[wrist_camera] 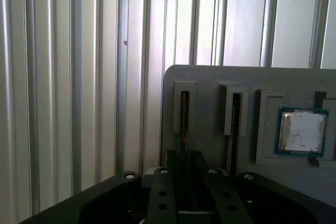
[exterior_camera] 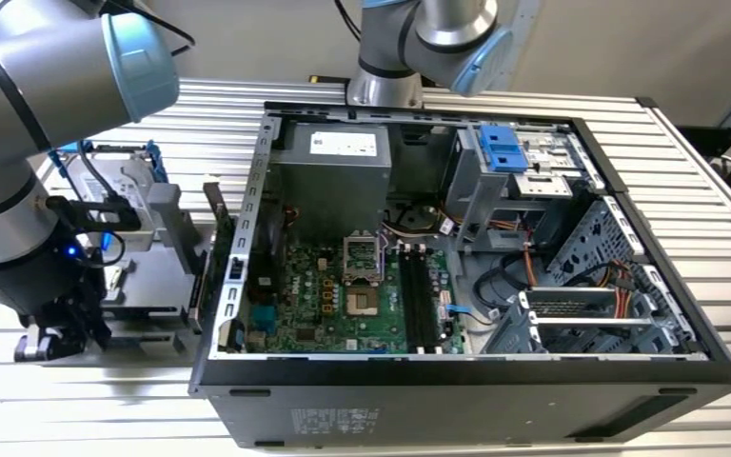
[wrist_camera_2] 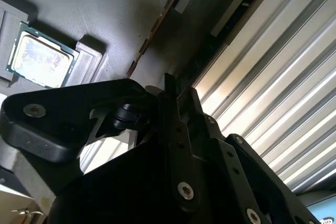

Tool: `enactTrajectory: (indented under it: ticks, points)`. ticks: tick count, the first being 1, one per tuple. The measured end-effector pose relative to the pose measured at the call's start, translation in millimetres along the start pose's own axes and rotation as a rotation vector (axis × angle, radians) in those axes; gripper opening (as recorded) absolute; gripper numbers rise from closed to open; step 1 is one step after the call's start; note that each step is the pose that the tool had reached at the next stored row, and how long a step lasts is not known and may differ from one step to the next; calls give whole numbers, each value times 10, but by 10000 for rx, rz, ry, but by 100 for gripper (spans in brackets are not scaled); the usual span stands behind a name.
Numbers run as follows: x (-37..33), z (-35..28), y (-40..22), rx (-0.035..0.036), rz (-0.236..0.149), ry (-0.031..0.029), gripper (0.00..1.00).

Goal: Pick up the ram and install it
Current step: 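Pick up the ram and move it above insertion slot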

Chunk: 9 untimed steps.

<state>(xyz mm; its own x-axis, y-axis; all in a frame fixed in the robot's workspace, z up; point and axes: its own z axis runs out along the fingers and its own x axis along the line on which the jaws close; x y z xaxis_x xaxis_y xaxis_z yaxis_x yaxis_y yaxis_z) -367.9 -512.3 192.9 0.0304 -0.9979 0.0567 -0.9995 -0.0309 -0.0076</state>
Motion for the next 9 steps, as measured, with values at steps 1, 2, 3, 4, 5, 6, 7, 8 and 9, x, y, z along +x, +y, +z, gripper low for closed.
enactTrajectory:
  ticks: [1,2,3,4,5,6,7,8,9]
  points:
    - [0,0,0,0,-1,0,0]
    - [0,0,0,0,-1,0,0]
    - [0,0,0,0,-1,0,0]
    - [0,0,0,0,-3,0,0]
    - [0,0,0,0,-5,0,0]
    - [0,0,0,0,-5,0,0]
    - [0,0,0,0,-6,0,0]
    - [0,0,0,1,-6,-1,0]
    - [0,0,0,0,-6,0,0]
